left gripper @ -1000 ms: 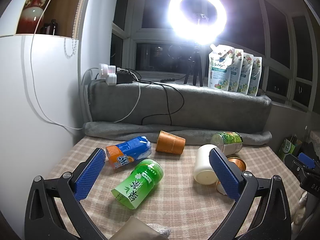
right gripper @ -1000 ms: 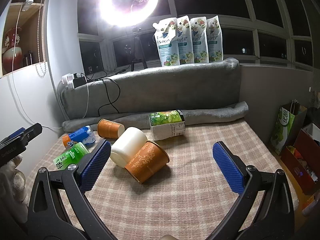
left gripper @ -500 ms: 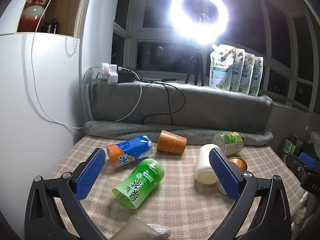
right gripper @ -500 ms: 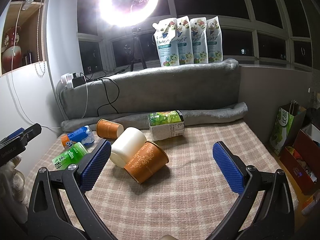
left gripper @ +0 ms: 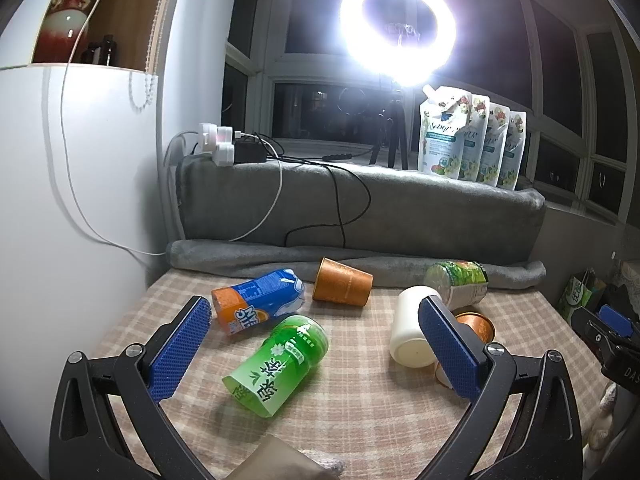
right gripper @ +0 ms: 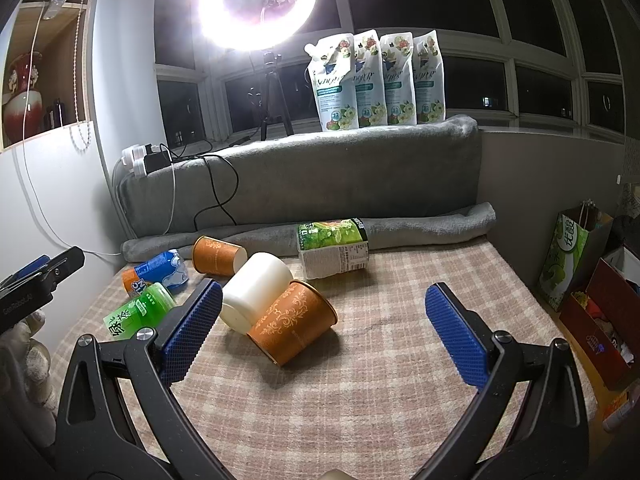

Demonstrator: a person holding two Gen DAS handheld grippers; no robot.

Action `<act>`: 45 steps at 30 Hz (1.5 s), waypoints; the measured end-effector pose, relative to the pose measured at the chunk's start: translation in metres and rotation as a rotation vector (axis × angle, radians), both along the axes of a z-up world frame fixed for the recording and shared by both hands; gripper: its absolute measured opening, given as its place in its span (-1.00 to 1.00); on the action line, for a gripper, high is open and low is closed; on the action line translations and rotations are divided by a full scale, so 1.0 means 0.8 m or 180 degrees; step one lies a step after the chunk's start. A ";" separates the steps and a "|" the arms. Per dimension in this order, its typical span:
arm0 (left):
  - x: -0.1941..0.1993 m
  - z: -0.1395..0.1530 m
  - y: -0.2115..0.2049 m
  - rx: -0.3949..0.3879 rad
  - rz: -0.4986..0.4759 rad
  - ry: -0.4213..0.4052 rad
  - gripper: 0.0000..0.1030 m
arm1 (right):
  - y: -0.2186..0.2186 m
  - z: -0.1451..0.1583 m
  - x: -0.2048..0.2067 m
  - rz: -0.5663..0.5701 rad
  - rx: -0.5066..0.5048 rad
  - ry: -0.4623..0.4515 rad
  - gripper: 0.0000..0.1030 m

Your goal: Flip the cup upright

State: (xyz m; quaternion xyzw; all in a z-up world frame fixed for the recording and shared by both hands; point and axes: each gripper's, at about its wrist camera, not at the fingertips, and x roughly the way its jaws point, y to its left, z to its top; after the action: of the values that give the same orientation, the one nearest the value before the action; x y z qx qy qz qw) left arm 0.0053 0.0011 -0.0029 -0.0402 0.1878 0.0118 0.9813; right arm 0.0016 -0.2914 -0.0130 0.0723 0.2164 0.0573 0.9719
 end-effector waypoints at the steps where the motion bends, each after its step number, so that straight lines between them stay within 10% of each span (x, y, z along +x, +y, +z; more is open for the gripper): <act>1: 0.000 -0.001 0.000 0.0003 -0.0003 0.0003 0.99 | 0.000 0.000 0.000 -0.0001 -0.0002 0.0000 1.00; 19: 0.019 -0.009 0.010 -0.0062 -0.0040 0.0189 0.99 | -0.002 -0.006 0.019 0.0060 0.0062 0.0148 0.96; 32: 0.082 -0.024 -0.006 -0.0442 -0.0624 0.0939 0.93 | -0.019 -0.011 0.029 -0.0029 0.0136 0.0241 0.96; 45: 0.177 -0.061 -0.072 -0.0792 -0.1329 0.1983 0.39 | -0.064 -0.027 0.021 -0.0261 0.0236 0.0298 0.96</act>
State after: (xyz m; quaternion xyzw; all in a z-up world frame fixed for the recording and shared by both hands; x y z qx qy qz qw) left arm 0.1470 -0.0562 -0.0521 -0.1143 0.4807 -0.1992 0.8462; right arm 0.0183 -0.3423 -0.0344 0.1196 0.2562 0.0220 0.9589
